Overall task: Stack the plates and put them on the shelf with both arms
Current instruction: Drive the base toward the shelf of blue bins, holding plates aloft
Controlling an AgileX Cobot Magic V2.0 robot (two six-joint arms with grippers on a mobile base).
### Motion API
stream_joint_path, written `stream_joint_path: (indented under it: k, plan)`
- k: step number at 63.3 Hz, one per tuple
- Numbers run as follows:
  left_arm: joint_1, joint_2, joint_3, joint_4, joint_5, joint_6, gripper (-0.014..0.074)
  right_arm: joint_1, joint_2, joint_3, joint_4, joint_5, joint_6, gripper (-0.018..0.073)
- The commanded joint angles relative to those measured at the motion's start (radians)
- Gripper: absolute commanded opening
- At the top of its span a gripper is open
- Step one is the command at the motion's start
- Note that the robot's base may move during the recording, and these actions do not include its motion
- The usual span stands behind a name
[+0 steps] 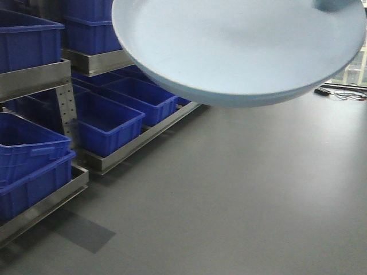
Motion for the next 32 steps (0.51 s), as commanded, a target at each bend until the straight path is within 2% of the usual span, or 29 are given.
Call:
stream_joint_path:
  k: [1, 32]
  plan:
    - [-0.003, 0.007, -0.029, -0.003, -0.088, 0.000, 0.0099, 0.001, -0.016, -0.034, 0.002, -0.105, -0.003, 0.0048]
    - [-0.003, 0.007, -0.029, -0.003, -0.088, 0.000, 0.0099, 0.001, -0.016, -0.034, 0.002, -0.105, -0.003, 0.0048]
